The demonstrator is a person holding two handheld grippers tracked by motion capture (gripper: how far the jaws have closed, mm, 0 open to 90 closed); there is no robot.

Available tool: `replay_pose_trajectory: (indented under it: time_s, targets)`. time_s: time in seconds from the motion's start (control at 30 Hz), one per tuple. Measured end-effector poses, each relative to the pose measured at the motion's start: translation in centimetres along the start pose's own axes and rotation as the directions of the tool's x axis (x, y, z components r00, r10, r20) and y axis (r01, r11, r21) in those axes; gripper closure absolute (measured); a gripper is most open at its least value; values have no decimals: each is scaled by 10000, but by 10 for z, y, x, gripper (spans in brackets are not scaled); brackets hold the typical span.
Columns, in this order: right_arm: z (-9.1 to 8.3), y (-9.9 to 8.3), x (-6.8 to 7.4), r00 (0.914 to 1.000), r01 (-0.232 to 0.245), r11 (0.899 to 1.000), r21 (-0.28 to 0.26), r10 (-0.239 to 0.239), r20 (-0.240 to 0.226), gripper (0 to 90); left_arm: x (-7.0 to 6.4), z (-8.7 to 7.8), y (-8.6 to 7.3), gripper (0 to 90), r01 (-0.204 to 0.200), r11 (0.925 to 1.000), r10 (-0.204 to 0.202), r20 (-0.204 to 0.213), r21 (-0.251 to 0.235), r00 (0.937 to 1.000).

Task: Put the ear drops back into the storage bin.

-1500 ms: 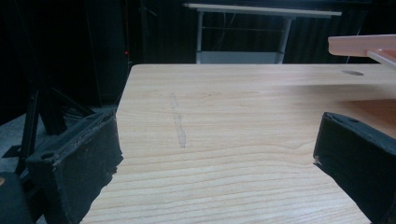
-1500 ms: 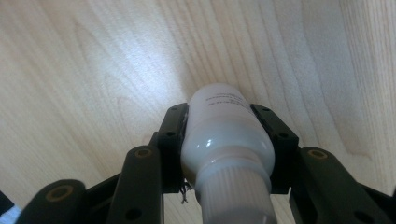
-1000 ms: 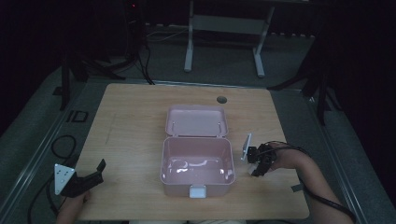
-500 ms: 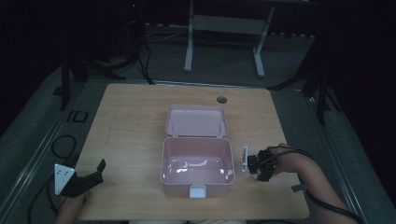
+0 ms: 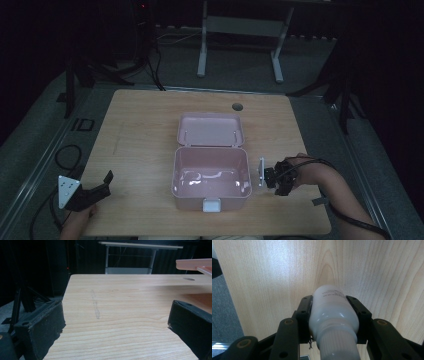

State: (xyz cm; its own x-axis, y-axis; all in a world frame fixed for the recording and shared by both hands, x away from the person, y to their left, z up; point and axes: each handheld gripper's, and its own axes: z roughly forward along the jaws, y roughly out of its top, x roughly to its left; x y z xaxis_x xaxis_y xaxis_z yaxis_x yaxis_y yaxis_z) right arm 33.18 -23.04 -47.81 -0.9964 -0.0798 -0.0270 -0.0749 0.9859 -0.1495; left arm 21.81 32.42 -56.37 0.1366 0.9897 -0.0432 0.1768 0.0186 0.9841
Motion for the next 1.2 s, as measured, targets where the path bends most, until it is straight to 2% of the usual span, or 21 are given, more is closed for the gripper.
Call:
replay_pose_trajectory:
  time_s: [0.33,0.77,0.93,1.2]
  targets:
    - [-14,-2,0,10000,-28,10000,14,28,10,593,0,0,0,10,-23,10000,23,-16,14,10000]
    - [-42,6,2,9994,272,9995,131,-275,206,593,0,0,0,9,-14,10000,14,-6,12,10000]
    - [-50,8,1,9995,234,9995,221,-238,206,593,0,0,0,10,-16,10000,16,-16,19,10000]
    - [-65,12,2,9994,196,9998,76,-198,267,593,0,0,0,10,-17,10000,17,-20,14,10000]
